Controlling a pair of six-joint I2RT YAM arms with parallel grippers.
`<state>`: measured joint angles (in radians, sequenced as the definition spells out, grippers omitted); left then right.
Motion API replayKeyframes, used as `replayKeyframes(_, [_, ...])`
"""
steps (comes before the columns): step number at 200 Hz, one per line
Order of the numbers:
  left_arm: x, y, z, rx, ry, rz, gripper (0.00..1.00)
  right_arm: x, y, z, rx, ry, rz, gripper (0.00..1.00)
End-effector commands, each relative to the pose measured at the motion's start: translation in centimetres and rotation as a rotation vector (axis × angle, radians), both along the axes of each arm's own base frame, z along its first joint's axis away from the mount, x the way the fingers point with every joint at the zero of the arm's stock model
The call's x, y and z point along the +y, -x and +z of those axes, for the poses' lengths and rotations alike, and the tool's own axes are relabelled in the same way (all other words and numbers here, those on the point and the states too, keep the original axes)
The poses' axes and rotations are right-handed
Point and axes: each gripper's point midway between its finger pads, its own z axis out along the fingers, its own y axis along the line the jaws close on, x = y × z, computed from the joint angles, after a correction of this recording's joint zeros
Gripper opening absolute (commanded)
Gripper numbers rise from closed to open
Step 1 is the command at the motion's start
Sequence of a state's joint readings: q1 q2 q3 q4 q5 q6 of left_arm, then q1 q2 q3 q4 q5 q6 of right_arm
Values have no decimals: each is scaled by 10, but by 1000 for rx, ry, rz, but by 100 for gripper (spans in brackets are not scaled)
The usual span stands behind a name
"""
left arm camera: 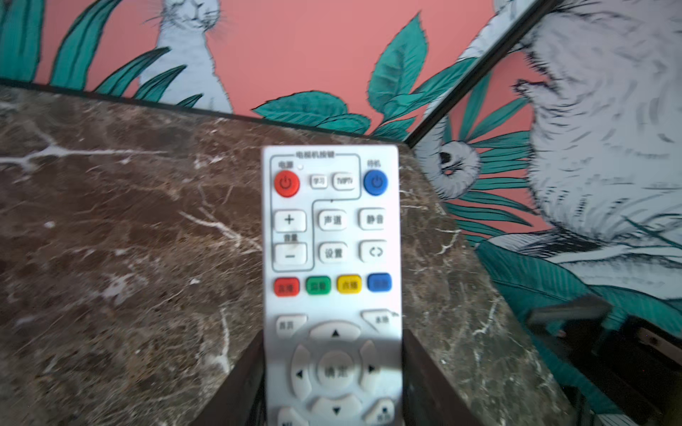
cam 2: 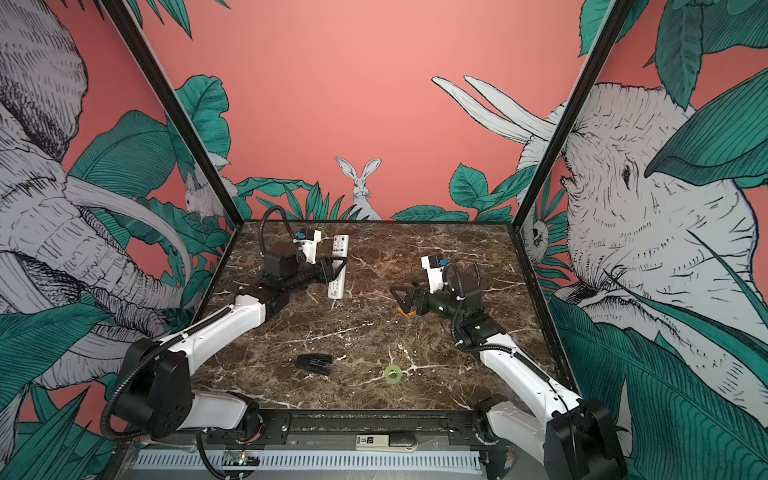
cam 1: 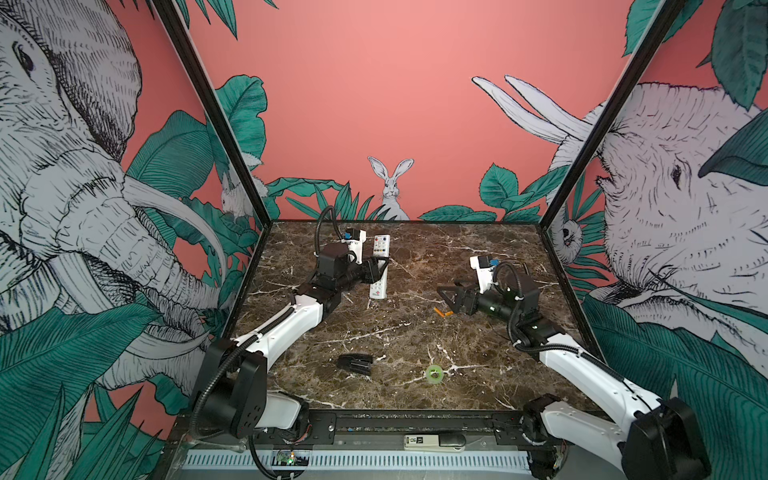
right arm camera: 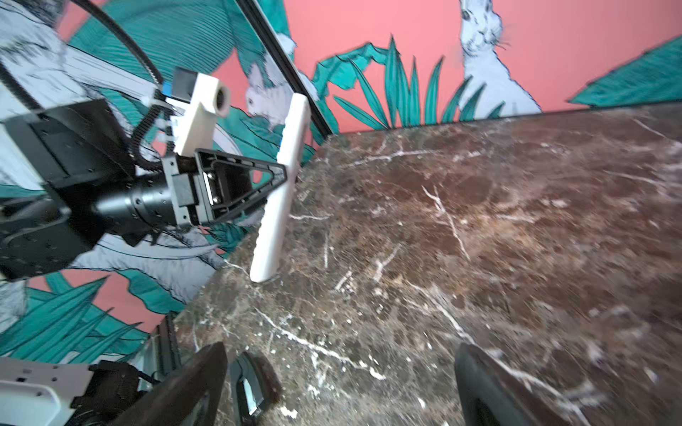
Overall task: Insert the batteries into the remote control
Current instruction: 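Lift the white remote upright with the left gripper while the right gripper approaches it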
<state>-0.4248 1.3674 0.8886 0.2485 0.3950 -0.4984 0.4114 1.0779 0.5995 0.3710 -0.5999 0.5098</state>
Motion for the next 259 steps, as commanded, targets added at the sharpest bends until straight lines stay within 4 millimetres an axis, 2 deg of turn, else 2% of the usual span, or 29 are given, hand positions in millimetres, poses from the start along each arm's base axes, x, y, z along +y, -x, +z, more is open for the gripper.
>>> replayKeyframes(1, [-17, 23, 60, -146, 170, -152, 21, 14, 10, 48, -148, -180, 117, 99])
replayKeyframes(46, [-27, 54, 112, -233, 323, -316, 21, 28, 16, 76, -211, -383, 257, 99])
replayKeyframes(75, [-30, 68, 129, -258, 367, -381, 21, 38, 17, 82, -229, -422, 315, 99])
replayKeyframes(123, [-38, 84, 138, -273, 388, -451, 21, 58, 24, 89, -261, -412, 374, 99])
replayKeyframes(185, [-47, 93, 148, -292, 430, -516, 20, 81, 26, 93, -253, -456, 435, 99])
replayKeyframes(259, [-57, 103, 154, -304, 449, -572, 20, 105, 43, 98, -266, -453, 534, 99])
